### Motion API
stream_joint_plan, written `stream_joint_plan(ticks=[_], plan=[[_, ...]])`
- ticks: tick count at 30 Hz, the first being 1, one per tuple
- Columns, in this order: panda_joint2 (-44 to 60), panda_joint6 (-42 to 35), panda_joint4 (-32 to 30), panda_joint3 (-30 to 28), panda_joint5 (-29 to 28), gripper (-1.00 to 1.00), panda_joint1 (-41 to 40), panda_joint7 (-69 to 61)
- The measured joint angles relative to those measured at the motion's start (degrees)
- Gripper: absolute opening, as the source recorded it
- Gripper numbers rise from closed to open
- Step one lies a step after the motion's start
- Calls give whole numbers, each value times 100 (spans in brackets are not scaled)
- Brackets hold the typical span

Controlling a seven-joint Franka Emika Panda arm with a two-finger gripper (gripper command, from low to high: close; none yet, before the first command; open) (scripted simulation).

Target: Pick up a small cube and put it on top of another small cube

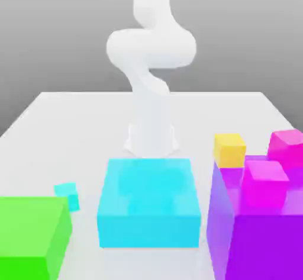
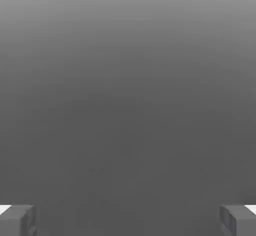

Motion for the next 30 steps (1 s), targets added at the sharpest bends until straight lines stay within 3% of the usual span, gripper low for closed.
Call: stream_joint_plan(ticks=[11, 20, 24, 30], plan=[[2173, 1497, -1531, -1948, 100, 0, 173, -2821], [3826, 2684, -2752, -2986, -75, 0, -222, -4877], [4262, 3008, -2851, -2944, 180, 0, -516, -5402], [4828, 3379, -2703, -2311, 1332, 0, -737, -6280]])
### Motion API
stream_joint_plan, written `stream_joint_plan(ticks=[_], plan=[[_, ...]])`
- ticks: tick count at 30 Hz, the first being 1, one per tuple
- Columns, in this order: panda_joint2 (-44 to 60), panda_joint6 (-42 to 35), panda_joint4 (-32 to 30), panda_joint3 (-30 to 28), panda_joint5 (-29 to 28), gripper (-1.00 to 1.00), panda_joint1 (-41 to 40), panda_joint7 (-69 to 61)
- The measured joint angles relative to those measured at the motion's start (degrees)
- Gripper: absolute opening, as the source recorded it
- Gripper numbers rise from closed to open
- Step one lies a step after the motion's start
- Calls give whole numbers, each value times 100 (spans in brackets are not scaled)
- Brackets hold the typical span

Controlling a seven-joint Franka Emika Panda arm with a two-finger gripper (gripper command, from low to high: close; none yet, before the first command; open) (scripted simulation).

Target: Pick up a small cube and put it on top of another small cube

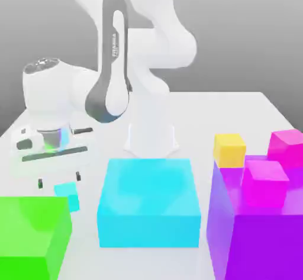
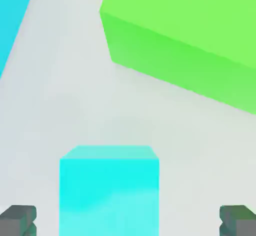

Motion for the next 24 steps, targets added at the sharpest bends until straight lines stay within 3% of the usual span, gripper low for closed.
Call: stream_joint_plan(ticks=[9, 10, 17, 24], plan=[[864, 640, 169, 1758, 1494, 0, -1376, -1089], [918, 683, 176, 1878, 1572, -100, -1474, -1144], [909, 663, 176, 1868, 1556, -100, -1470, -1133], [286, 204, 66, 689, 480, -100, -572, -356]])
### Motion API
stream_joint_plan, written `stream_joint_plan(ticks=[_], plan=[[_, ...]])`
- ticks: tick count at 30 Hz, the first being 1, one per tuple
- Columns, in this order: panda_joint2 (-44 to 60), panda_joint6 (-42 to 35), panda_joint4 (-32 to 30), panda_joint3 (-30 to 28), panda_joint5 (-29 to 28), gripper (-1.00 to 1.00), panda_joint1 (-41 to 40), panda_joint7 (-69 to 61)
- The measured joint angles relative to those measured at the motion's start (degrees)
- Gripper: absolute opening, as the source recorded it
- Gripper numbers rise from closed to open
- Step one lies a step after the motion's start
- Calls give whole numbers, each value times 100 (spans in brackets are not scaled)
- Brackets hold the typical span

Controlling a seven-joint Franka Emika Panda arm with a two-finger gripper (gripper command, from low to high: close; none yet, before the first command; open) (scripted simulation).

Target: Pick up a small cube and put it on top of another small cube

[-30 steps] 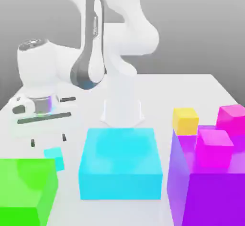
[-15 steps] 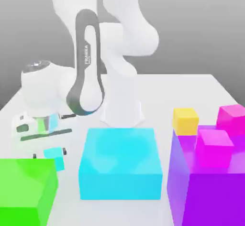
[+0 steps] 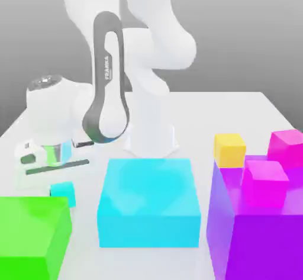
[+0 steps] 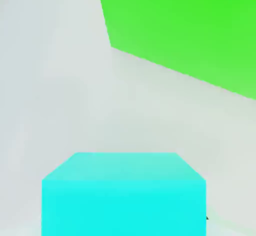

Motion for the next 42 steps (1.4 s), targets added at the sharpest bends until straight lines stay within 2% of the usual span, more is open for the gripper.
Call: stream_joint_plan(ticks=[3, 7, 11, 13, 20, 32, 35, 38, 39, 42], plan=[[-293, -196, -70, -405, -617, -100, 253, 454], [-669, -450, -171, -643, -1389, -100, 287, 1027], [-990, -679, -262, -694, -1910, -100, 216, 1422], [-1086, -748, 8, -751, -2080, -100, 144, 1477], [-1498, -2290, 1241, 89, -2053, -100, 1567, 662], [-2330, -4989, 3126, 1861, -1985, -100, 3526, -745], [-2326, -5333, 3130, 2286, -1789, -100, 4032, -1092], [-2089, -4804, 2735, 2401, -1744, -100, 4153, -1170], [-2044, -4687, 2658, 2410, -1741, 100, 4161, -1175], [-2044, -4688, 2658, 2410, -1741, 100, 4161, -1175]])
